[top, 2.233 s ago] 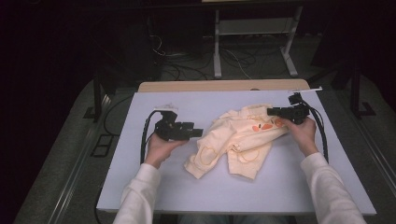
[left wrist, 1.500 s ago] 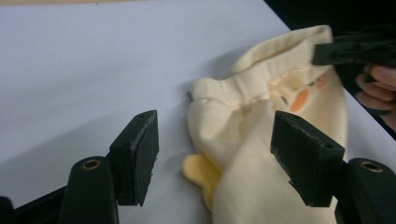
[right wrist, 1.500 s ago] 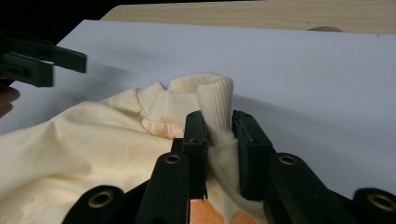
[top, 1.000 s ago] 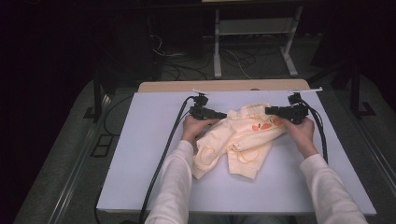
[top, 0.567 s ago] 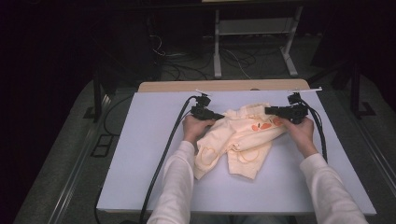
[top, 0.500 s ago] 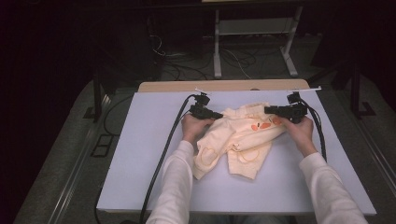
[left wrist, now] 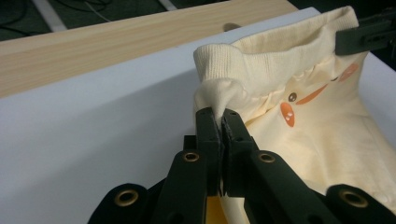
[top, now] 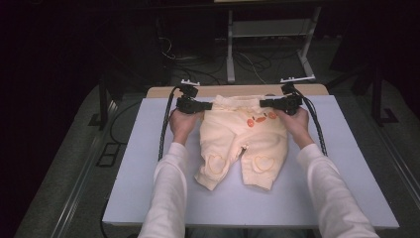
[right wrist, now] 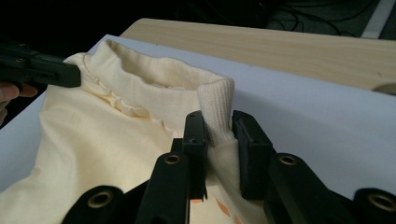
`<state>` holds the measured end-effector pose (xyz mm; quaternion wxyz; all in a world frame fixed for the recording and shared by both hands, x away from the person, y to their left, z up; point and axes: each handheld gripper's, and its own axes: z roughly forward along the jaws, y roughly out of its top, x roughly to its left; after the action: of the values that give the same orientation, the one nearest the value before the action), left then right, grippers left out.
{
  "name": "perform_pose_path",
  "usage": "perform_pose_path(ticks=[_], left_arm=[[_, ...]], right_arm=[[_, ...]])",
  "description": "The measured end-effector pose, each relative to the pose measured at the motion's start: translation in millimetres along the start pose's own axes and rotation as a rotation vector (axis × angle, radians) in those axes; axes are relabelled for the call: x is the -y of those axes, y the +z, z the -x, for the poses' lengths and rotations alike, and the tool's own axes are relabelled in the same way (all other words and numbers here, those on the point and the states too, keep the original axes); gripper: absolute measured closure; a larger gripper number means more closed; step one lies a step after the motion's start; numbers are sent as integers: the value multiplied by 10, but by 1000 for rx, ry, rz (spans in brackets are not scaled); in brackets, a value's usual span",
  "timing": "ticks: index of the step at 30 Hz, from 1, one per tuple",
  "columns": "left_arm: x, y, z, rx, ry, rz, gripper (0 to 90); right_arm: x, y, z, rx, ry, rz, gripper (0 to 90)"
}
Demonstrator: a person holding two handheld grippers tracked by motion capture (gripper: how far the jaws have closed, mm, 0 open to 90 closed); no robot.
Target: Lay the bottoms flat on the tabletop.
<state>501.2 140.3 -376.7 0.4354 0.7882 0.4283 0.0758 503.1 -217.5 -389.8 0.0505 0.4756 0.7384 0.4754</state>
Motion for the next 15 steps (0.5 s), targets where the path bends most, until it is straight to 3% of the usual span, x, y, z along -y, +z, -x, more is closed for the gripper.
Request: perform_pose_path(ticks=[6, 15], left_arm=[[0, -65, -114, -34, -8, 24, 866], [-108, -4, -128, -76, 10, 29, 865]], right_arm=[[-165, 150, -95, 3, -17, -10, 750], [-259, 225, -31, 20, -14, -5, 750]])
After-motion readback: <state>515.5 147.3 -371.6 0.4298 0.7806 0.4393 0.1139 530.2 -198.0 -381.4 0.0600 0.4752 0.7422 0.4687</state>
